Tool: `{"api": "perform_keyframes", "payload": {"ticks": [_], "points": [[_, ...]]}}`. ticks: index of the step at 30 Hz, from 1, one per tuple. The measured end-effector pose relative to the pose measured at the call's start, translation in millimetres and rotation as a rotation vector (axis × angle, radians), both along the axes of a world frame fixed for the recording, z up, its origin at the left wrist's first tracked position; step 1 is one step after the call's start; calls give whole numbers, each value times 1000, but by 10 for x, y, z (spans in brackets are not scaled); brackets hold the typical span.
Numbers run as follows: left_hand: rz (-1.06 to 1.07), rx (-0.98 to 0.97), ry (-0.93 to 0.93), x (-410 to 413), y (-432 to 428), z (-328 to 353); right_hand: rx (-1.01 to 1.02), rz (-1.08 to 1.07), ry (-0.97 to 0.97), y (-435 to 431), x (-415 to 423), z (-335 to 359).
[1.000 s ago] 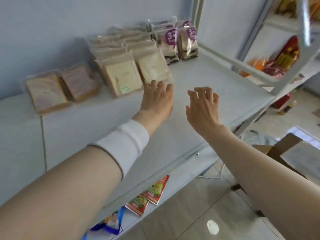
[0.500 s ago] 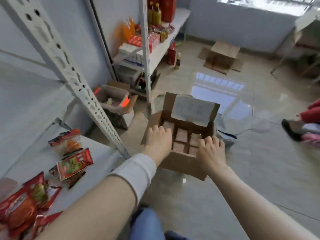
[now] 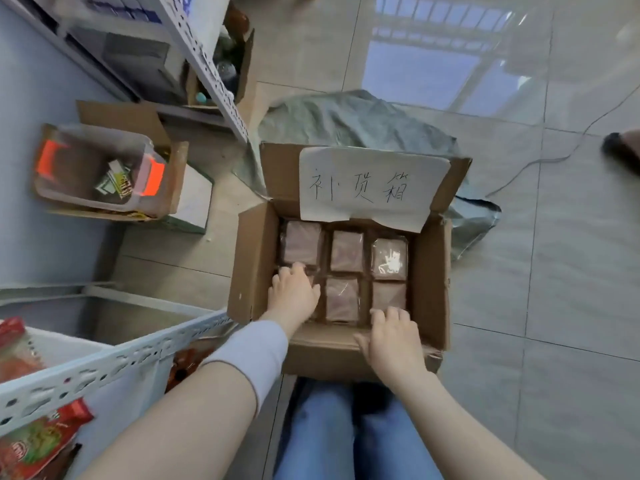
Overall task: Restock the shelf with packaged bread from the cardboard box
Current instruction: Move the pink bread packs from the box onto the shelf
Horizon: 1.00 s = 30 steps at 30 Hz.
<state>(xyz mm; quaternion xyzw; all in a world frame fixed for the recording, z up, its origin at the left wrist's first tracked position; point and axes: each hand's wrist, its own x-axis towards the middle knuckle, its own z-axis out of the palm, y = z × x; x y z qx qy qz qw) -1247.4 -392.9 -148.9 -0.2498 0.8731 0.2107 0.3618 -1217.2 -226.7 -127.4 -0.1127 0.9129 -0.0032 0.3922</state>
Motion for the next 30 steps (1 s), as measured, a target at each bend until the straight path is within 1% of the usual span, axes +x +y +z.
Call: {"api": "perform_keyframes", "payload": {"ticks": [3,6,9,13,14,16,18,20,23,26,30], "points": [[191,26,4,-400,-181,-732,-70,-60,-119,-325,-101,-752],[258,-48,82,-612,-343,-1343,-178,-218,-285,-671,-136,-1402],[254,-127,150,-694,-388,-1745,-248,-446,-433,-984,-160,-1830],[133,-254,176,-724,-323,-1952,-200,-711,-433,-1151,-156,-2087],[165,-236,195,-733,-304,-1948,-200,-770,-444,-1147,-163,-2114],[306,-134,229,-780,-290,-1917,-224,-835,-502,-1092,-186,-2123],[413,-43,224,-836,-329,-1878,-262,-819,-555,-983,-216,-2074],[422,-4,157,-876,-383,-1823,-324,-846,-557,-773,-238,-1963],[397,66,82,-889,-400,-1709,-368,-980,-560,-320,-255,-1737],[452,127,146,-760,-375,-1495,-343,-1089,-507,152,-293,-1474],[635,234,292,-344,-318,-981,-423,-1125,-428,590,-353,-1075]]}}
